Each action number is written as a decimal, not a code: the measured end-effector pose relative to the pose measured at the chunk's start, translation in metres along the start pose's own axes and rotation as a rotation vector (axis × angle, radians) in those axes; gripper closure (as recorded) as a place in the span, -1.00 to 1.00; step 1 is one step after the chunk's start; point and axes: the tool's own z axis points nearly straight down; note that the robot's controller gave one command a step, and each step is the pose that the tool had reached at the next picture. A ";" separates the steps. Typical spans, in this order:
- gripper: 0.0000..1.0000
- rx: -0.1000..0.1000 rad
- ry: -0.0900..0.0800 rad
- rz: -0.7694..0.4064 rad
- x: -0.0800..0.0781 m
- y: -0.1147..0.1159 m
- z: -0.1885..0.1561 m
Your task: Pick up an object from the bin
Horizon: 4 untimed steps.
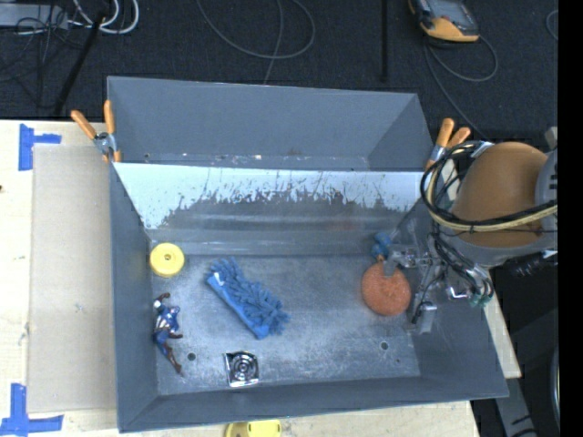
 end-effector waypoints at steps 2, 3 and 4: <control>-1.00 0.001 -0.002 0.086 -0.011 -0.024 0.030; 1.00 0.001 -0.011 0.172 -0.013 -0.020 0.042; 1.00 0.002 -0.011 0.171 -0.013 -0.020 0.042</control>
Offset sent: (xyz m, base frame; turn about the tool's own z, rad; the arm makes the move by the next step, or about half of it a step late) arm 0.0158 -0.0242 -0.0458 0.1172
